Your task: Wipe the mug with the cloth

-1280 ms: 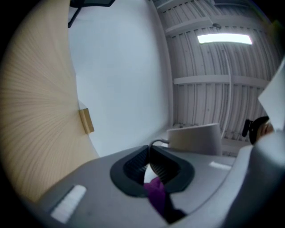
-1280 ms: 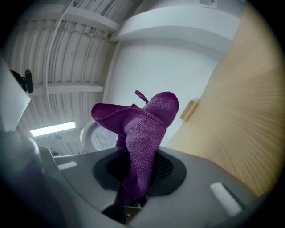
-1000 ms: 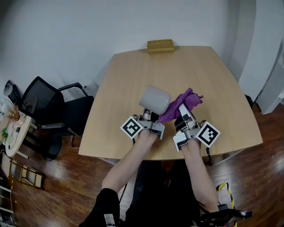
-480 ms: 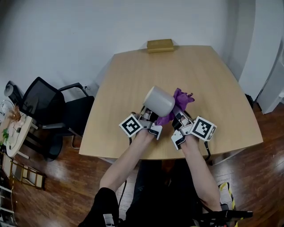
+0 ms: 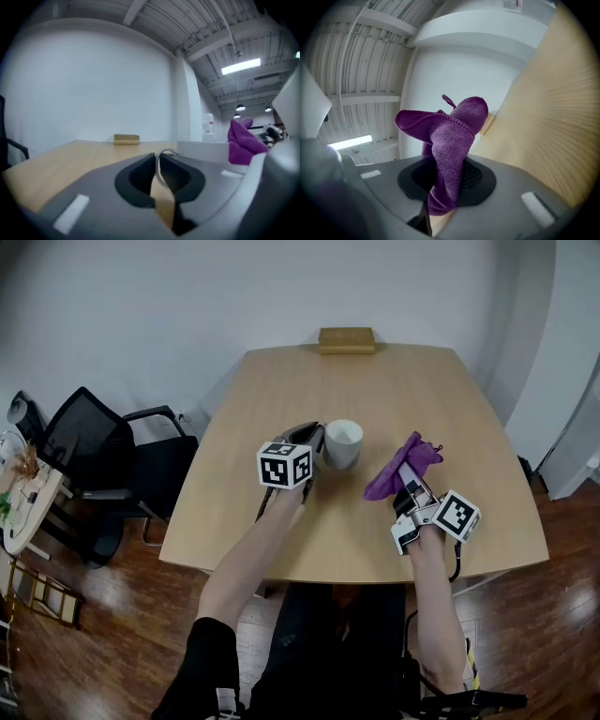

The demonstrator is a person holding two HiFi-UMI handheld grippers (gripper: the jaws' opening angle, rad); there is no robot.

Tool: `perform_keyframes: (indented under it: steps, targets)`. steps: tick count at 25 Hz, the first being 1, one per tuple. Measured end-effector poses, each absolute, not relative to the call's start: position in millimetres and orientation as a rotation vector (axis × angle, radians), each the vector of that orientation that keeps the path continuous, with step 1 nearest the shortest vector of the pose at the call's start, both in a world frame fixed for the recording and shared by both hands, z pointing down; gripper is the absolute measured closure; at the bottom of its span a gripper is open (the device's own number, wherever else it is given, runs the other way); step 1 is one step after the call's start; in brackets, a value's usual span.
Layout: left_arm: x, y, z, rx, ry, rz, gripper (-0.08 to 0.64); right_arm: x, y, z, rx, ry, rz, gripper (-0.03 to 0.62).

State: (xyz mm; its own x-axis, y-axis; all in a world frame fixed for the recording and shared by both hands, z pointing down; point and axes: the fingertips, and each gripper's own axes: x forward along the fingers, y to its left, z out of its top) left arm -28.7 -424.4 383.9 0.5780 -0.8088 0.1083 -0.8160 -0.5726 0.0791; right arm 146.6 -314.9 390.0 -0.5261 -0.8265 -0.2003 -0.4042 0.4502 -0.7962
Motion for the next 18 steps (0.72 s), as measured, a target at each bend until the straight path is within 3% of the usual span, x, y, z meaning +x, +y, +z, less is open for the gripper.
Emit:
perform_keyframes:
  steps: [14,18]
  targets:
    - [-0.4,-490.7,419.8,2.462,-1.592,0.139,0.503,164.9,-326.3,403.5,-1.024,2.125,-0.955,0.506]
    - [4.2,-480.0,425.0,2.506,-1.467,0.22,0.42,165.9,-326.1,403.9,-1.031,2.143,-0.953,0.506]
